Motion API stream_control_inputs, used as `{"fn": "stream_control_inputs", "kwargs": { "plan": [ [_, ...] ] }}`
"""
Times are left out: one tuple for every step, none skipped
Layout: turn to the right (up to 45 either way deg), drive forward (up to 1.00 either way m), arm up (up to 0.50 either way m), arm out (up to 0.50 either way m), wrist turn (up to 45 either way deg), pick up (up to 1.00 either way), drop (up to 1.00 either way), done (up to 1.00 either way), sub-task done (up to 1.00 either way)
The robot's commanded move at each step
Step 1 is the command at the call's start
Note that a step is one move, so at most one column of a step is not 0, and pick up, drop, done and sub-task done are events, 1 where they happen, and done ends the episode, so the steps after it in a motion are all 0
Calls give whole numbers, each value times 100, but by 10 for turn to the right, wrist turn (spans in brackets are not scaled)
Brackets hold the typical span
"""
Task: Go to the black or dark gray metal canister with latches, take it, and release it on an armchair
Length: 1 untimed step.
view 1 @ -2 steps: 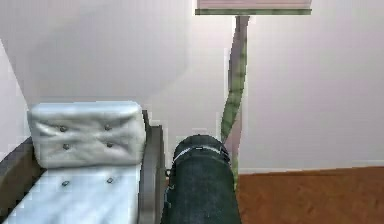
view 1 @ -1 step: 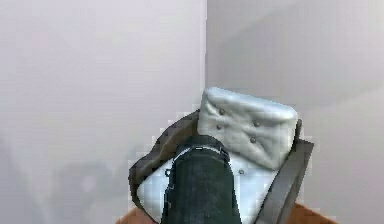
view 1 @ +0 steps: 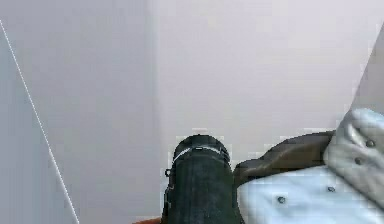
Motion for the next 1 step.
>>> {"fn": "stream_control_inputs", "kwargs": {
  "plan": [
    [0,45,0,0,0,0,0,0,0]
  ]
}}
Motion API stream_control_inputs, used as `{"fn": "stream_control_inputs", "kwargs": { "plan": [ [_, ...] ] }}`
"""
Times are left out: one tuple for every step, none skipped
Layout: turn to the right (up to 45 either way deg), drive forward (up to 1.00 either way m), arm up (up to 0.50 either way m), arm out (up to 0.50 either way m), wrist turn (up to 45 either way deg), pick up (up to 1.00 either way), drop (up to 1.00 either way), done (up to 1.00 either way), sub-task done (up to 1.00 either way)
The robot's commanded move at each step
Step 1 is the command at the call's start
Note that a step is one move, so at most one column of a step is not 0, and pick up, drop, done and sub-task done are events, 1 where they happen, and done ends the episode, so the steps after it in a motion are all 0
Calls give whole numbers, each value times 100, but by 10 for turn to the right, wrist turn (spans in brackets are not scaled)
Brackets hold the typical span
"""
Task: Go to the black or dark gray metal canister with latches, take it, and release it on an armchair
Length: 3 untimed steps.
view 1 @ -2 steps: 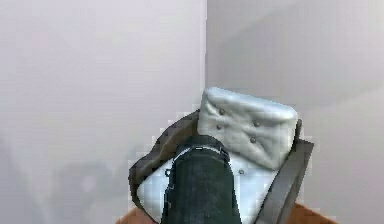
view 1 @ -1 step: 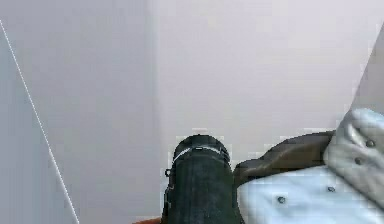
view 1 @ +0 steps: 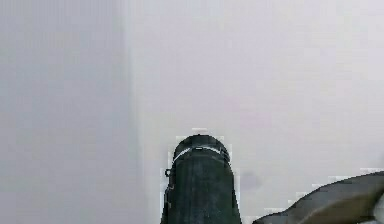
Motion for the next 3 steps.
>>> {"fn": "stream_control_inputs", "kwargs": {
  "plan": [
    [450,0,0,0,0,0,0,0,0],
    [450,0,0,0,0,0,0,0,0],
    [450,0,0,0,0,0,0,0,0]
  ]
}}
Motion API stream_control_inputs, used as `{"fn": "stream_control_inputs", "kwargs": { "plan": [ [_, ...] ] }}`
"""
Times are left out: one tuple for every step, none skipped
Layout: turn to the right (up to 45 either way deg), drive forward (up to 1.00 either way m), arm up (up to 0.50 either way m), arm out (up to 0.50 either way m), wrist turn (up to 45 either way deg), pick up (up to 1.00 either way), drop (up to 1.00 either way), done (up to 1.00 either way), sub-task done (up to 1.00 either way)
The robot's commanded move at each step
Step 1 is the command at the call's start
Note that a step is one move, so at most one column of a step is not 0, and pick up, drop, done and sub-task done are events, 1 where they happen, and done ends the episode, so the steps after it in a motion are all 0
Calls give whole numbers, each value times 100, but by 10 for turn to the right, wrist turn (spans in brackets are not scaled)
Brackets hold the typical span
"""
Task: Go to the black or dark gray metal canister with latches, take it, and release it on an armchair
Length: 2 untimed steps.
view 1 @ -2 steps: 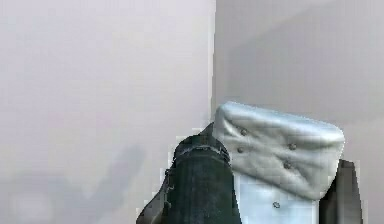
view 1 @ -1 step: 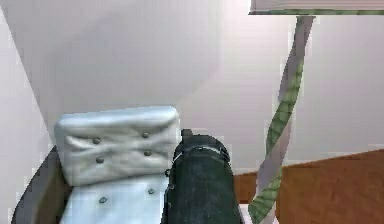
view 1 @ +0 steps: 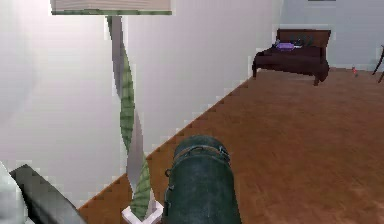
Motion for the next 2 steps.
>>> {"fn": "stream_control_inputs", "kwargs": {
  "plan": [
    [90,0,0,0,0,0,0,0,0],
    [-450,0,0,0,0,0,0,0,0]
  ]
}}
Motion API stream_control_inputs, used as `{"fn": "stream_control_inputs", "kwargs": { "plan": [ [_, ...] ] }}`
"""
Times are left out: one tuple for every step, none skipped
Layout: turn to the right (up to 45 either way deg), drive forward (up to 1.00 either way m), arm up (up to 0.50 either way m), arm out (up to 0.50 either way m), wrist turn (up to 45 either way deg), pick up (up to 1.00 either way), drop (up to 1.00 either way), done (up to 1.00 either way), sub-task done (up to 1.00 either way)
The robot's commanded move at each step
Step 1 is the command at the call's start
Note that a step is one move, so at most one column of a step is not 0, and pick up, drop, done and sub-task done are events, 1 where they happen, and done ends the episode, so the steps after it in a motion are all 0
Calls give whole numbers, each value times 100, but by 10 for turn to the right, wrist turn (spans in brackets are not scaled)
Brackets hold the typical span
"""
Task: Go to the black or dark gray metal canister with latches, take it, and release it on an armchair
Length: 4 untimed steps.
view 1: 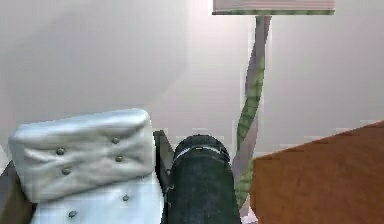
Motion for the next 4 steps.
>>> {"fn": "stream_control_inputs", "kwargs": {
  "plan": [
    [-450,0,0,0,0,0,0,0,0],
    [-450,0,0,0,0,0,0,0,0],
    [-90,0,0,0,0,0,0,0,0],
    [0,0,0,48,0,0,0,0,0]
  ]
}}
